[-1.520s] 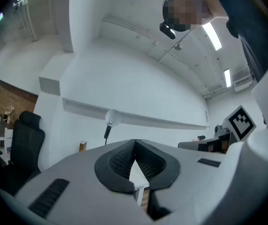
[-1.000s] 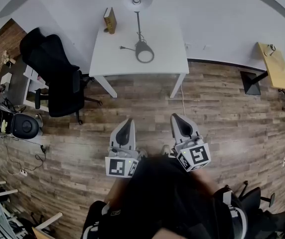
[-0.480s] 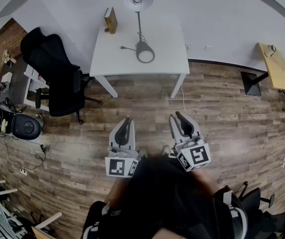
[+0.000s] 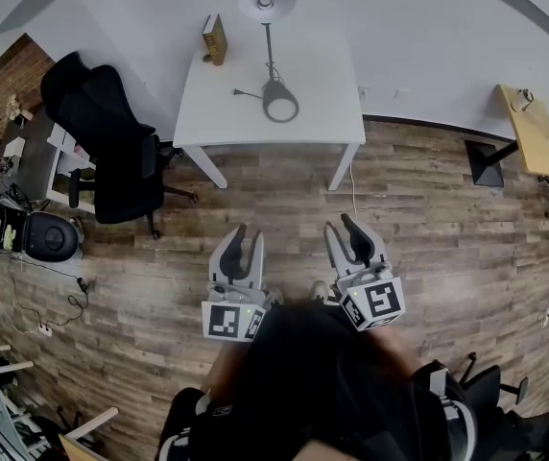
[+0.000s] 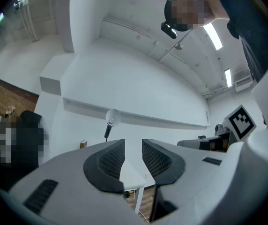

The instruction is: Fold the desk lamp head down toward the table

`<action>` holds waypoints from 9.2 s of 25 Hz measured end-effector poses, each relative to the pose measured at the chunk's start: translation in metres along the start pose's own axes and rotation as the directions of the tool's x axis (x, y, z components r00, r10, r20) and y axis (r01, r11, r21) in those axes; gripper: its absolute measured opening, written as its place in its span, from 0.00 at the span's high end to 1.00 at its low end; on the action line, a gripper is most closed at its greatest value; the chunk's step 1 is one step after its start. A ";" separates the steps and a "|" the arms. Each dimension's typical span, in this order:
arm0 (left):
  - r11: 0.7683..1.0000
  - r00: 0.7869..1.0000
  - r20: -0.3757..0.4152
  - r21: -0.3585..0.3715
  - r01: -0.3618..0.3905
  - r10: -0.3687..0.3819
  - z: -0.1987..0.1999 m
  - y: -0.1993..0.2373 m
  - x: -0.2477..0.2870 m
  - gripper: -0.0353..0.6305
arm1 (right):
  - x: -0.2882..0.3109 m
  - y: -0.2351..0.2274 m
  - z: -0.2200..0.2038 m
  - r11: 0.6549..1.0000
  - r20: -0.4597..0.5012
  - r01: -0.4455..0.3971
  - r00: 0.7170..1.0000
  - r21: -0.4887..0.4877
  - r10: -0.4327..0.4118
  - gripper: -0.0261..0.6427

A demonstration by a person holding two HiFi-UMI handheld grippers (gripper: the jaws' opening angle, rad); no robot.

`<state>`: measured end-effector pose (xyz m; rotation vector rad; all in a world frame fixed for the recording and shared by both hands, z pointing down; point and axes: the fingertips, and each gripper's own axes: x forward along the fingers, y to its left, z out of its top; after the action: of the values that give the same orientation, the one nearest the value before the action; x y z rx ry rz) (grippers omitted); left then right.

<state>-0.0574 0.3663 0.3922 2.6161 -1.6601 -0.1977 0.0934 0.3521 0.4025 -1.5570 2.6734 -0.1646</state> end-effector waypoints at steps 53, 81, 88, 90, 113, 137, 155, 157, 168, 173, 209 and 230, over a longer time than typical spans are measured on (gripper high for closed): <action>0.998 1.000 0.002 -0.057 0.000 0.000 -0.004 0.134 0.241 0.76 | 0.247 -0.111 0.022 1.000 -0.032 -0.023 0.999 0.008 0.023 0.76; 0.997 0.997 0.065 -0.063 -0.041 0.045 0.028 0.196 0.411 0.72 | 0.414 -0.192 0.075 0.989 0.030 -0.145 0.989 0.038 0.144 0.76; 0.998 0.997 0.071 -0.063 -0.030 0.034 0.044 0.208 0.439 0.71 | 0.444 -0.206 0.096 0.987 0.064 -0.155 0.986 0.043 0.152 0.75; 0.998 0.997 0.073 -0.062 -0.011 0.015 0.049 0.214 0.447 0.70 | 0.452 -0.207 0.104 0.989 0.082 -0.143 0.987 0.044 0.139 0.74; 0.995 0.995 0.071 -0.060 0.080 -0.075 0.058 0.231 0.501 0.69 | 0.497 -0.217 0.117 0.993 0.099 -0.116 0.989 0.039 0.111 0.72; 0.992 0.992 0.076 -0.077 0.104 -0.099 0.056 0.230 0.500 0.82 | 0.502 -0.207 0.113 0.990 0.082 -0.135 0.988 0.050 0.130 0.86; 0.989 0.992 0.055 -0.086 0.117 -0.113 0.045 0.230 0.492 0.83 | 0.495 -0.206 0.101 0.995 0.060 -0.095 0.994 0.042 0.093 0.86; 0.989 0.992 0.054 -0.084 0.121 -0.116 0.045 0.230 0.491 0.83 | 0.495 -0.207 0.101 0.995 0.059 -0.092 0.994 0.045 0.090 0.86; 0.988 0.991 0.035 -0.083 0.133 -0.130 0.033 0.229 0.484 0.84 | 0.489 -0.205 0.089 0.995 0.045 -0.090 0.995 0.050 0.088 0.87; 0.987 0.991 0.033 -0.090 0.130 -0.127 0.029 0.229 0.483 0.84 | 0.488 -0.206 0.084 0.994 0.033 -0.089 0.996 0.058 0.087 0.88; 0.990 0.991 -0.089 -0.104 0.095 -0.104 -0.058 0.232 0.472 0.89 | 0.483 -0.214 0.003 0.997 -0.129 -0.066 0.989 0.047 0.072 0.93; 0.990 0.989 -0.101 -0.104 0.098 -0.109 -0.061 0.233 0.472 0.89 | 0.482 -0.210 0.000 0.996 -0.165 -0.090 0.983 -0.019 0.086 0.84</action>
<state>-0.0607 -0.1618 0.4348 2.5924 -1.4453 -0.1365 0.0369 -0.1694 0.4338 -1.4896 2.8747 -0.2664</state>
